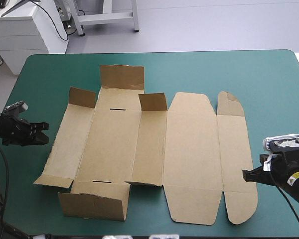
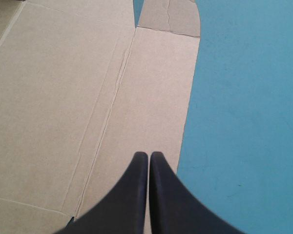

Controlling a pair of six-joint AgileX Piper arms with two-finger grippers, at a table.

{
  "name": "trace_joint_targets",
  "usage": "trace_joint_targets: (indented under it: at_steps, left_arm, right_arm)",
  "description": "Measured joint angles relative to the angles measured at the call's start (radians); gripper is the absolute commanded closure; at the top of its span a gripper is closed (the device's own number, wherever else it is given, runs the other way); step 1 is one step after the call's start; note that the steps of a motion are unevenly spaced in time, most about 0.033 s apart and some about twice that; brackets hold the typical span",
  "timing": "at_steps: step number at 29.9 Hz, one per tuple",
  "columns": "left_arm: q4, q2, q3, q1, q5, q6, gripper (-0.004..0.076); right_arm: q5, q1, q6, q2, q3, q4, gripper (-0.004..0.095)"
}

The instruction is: Fold the box

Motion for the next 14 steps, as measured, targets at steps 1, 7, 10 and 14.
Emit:
trace_joint_targets:
  at_steps: [1, 7, 10, 14]
  left_arm:
    - [0.000, 0.000, 0.000, 0.000, 0.000, 0.006, 0.0382]
    - [-0.001, 0.001, -0.001, 0.000, -0.015, -0.054, 0.0172]
    - [-0.002, 0.017, -0.001, 0.000, -0.015, -0.077, 0.0176]
    - [-0.036, 0.059, 0.013, -0.020, -0.014, -0.085, 0.0176]
  right_arm:
    - [0.008, 0.000, 0.000, 0.000, 0.000, -0.003, 0.0910]
    - [0.035, 0.000, -0.001, 0.000, 0.000, -0.007, 0.0910]
    - [0.035, 0.000, -0.001, 0.000, 0.000, -0.007, 0.0910]
    - [0.037, 0.000, -0.001, 0.000, 0.000, -0.007, 0.0910]
